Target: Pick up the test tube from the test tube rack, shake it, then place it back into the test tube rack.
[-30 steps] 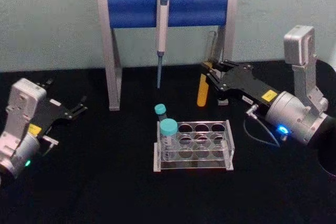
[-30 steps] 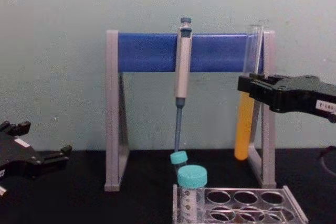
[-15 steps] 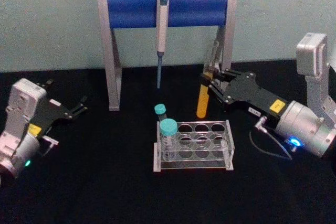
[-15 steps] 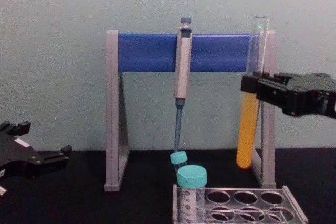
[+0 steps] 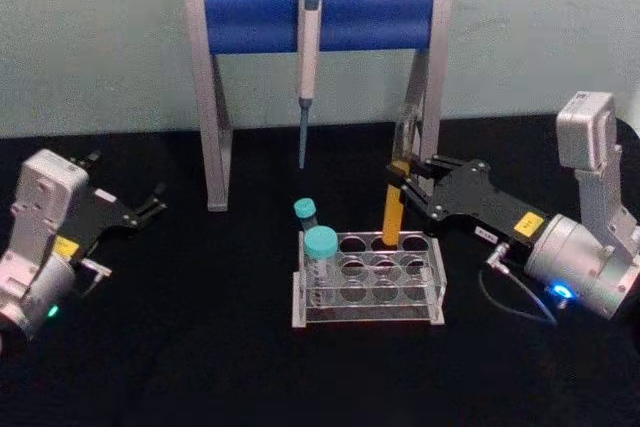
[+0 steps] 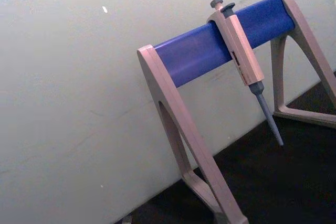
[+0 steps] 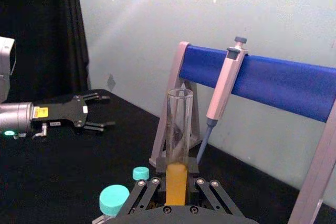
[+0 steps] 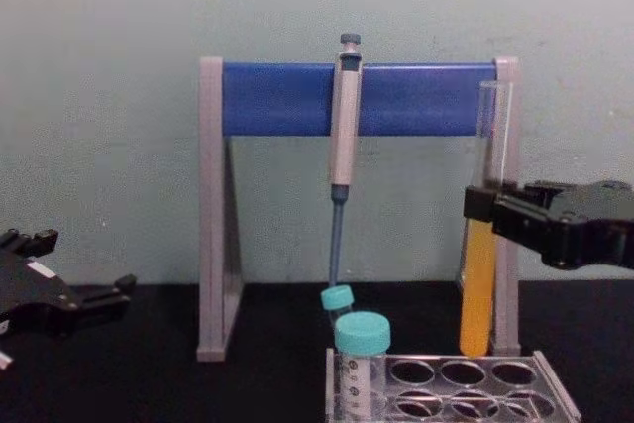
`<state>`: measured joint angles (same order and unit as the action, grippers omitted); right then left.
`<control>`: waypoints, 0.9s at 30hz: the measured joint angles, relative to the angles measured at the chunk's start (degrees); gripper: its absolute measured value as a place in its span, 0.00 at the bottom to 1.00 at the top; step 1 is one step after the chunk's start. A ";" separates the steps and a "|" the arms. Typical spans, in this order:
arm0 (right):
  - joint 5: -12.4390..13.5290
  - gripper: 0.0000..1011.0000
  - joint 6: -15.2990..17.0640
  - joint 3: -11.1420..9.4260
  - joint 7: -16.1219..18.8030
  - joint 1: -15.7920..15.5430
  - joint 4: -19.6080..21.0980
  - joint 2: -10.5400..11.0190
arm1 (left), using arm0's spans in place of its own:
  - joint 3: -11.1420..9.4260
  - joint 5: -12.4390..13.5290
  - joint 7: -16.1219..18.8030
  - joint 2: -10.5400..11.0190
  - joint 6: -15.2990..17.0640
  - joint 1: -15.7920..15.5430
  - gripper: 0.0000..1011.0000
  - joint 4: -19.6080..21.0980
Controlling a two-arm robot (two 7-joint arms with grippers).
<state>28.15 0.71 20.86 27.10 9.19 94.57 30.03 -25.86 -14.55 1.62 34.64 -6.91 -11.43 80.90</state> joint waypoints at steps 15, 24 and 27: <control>-0.97 0.22 -0.68 0.71 0.31 1.09 -2.72 -1.08 | 0.00 0.00 0.00 0.00 0.00 0.00 0.99 0.00; -1.99 0.22 -1.59 1.15 0.74 1.66 -4.03 -1.64 | 0.00 0.00 0.00 0.00 0.00 0.00 0.99 0.00; -2.19 0.22 -1.78 1.24 0.89 1.71 -4.24 -1.81 | 0.00 0.00 0.00 0.00 0.00 0.00 0.99 0.00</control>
<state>25.96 -1.07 22.10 27.98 10.90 90.33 28.22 -25.86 -14.55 1.62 34.64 -6.91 -11.43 80.90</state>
